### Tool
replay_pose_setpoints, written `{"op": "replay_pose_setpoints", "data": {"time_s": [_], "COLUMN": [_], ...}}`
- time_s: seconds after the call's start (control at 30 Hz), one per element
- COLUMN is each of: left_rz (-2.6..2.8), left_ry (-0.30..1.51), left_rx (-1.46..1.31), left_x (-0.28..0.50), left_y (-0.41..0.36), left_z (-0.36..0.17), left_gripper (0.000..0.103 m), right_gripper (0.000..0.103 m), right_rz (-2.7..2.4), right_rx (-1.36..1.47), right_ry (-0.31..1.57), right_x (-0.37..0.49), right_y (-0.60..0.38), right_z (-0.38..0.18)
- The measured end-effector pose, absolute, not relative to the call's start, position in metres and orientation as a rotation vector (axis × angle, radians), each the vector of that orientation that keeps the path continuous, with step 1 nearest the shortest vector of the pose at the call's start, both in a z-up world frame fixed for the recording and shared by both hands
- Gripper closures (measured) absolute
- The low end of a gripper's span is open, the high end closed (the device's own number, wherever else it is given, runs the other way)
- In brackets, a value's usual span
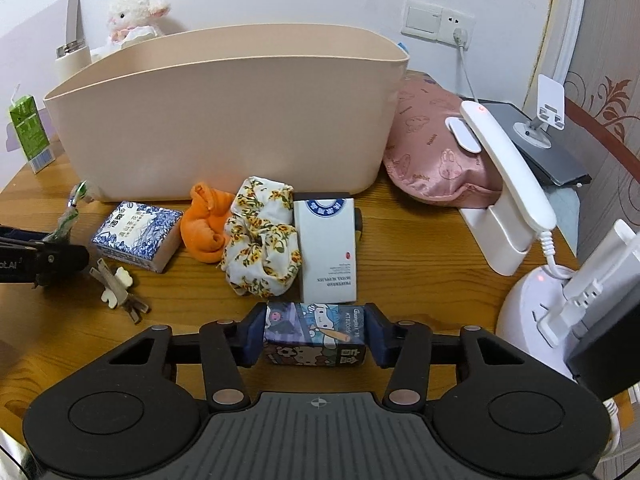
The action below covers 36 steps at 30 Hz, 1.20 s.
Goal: Organize objects
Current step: 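Grasp the green tea-leaf bag with the left tool while the right tool grasps the cartoon carton, then carry both items over the basket and open both tools to drop them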
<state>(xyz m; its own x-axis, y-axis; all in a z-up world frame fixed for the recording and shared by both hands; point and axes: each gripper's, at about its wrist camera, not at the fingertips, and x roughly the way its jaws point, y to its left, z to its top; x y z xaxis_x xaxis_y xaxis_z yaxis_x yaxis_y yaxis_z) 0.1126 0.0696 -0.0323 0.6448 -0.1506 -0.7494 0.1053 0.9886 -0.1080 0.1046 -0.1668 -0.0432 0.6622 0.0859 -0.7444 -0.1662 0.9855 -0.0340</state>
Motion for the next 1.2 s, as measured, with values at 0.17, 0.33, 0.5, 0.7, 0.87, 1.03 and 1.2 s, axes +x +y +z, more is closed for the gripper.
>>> {"op": "replay_pose_setpoints", "data": {"time_s": [0.17,0.33,0.5,0.7,0.87,1.03,1.2], "left_rz": [-0.135,-0.137,-0.110,-0.115,-0.121,-0.119,-0.103], "left_ry": [0.819,0.755,0.663,0.589,0.563,0.577,0.636], "left_rx": [-0.078,-0.062,-0.065,-0.027,-0.015,-0.053,-0.061], "left_x": [0.095,0.080,0.077,0.090,0.115,0.162,0.202], "left_y": [0.072,0.069,0.068,0.058,0.044,0.036,0.028], "left_z": [-0.016,0.010,0.043,0.078,0.091,0.079,0.060], "left_gripper": [0.059,0.059,0.059,0.059,0.059,0.059,0.059], "right_gripper": [0.054,0.054,0.054,0.054,0.054,0.054,0.054], "right_rz": [0.145,0.156,0.162,0.175,0.177,0.178,0.192], "right_rx": [-0.069,-0.045,-0.054,-0.077,-0.064,-0.089,-0.087], "right_ry": [0.801,0.725,0.641,0.548,0.487,0.467,0.498], "right_x": [0.094,0.087,0.098,0.117,0.140,0.170,0.204], "right_y": [-0.174,-0.179,-0.176,-0.172,-0.166,-0.152,-0.141], "right_z": [-0.032,-0.007,0.020,0.050,0.067,0.071,0.063]}}
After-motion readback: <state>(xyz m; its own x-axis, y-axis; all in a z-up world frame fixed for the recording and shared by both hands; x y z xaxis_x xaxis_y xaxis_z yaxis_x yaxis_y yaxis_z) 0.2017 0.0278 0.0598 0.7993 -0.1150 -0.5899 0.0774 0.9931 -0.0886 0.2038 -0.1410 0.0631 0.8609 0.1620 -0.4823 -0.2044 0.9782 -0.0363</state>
